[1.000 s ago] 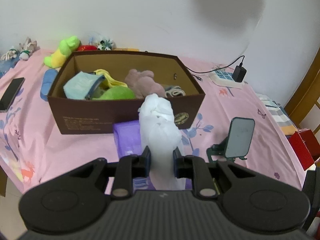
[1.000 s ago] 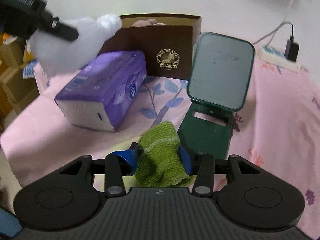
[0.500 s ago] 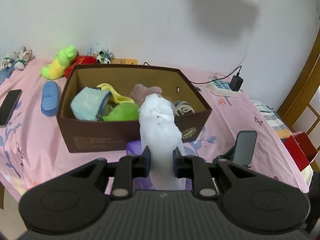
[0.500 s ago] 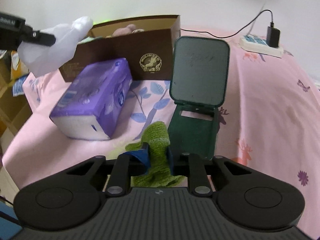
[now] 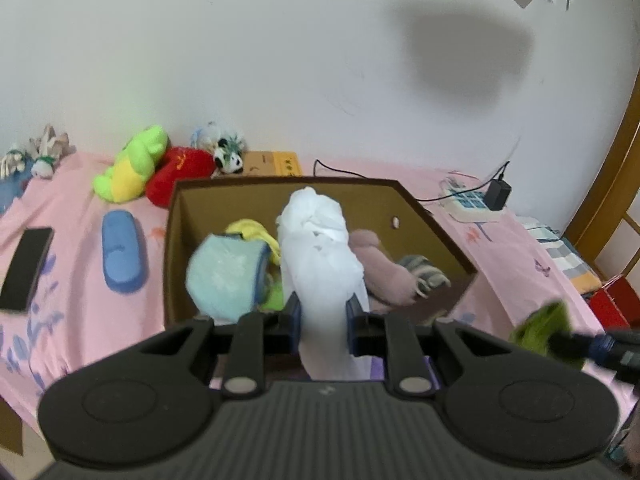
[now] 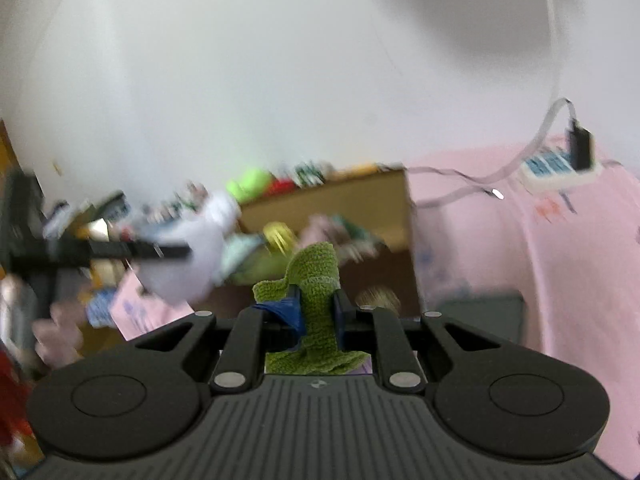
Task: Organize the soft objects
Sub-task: 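Lower the white bag and green towel into the box and open both tools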
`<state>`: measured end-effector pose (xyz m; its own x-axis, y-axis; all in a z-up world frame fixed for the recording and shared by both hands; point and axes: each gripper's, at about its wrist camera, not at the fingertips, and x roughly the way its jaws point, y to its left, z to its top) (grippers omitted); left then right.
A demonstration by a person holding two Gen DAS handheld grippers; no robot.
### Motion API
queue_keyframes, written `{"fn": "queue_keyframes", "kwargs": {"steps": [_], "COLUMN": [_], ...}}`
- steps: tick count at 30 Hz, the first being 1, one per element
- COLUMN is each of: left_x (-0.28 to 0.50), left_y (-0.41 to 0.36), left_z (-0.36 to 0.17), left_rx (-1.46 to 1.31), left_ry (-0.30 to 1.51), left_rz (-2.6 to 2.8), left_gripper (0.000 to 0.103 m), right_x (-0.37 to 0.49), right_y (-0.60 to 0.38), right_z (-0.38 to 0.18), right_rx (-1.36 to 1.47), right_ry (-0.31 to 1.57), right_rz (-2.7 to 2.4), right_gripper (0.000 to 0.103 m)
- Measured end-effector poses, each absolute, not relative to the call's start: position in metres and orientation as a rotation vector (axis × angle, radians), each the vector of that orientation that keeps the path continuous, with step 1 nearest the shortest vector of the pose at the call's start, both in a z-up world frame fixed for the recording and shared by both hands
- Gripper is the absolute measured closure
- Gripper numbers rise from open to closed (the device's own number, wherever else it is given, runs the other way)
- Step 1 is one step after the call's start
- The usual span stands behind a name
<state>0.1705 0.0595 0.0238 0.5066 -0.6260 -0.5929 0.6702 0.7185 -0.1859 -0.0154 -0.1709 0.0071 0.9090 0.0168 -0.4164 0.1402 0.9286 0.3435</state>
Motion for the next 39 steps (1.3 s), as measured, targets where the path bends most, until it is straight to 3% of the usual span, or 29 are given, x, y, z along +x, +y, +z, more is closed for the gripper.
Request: {"fn": "queue_keyframes", "kwargs": {"steps": [7,20,21,23,25,28,39], "left_x": [0.208,0.238,0.239,0.241,0.241,0.242,0.228], "left_y": [0.049,0.026,0.026,0.025,0.025,0.027,0.042], "left_z": [0.022,-0.01,-0.011,-0.014,-0.015,-0.017,-0.004], "left_rx": [0.099,0.145,0.142,0.138,0.138,0.131,0.106], "left_ry": [0.679,0.743,0.749,0.758,0.759,0.767,0.744], "left_rz": [-0.764,-0.733,-0.736,-0.735,-0.73,-0.719,-0.662], "left_gripper": [0.085,0.082,0.08,0.065,0.063,0.047,0.043], "right_x": [0.057,0.14,0.143,0.148,0.151,0.151,0.128], "right_y": [-0.173,-0.144,-0.142,-0.143,-0.146,-0.15,-0.155], "right_z": [0.02,-0.011,-0.014,-0.02,-0.026,-0.031,-0.028], "right_rx": [0.409,0.357,0.335,0.314,0.324,0.325,0.383], "right_ry": [0.403,0.511,0.523,0.545,0.562,0.59,0.562], "right_rz": [-0.033,-0.049,-0.059,-0.069,-0.074,-0.086,-0.181], "right_gripper": [0.103,0.103,0.103,0.098,0.097,0.097,0.095]}}
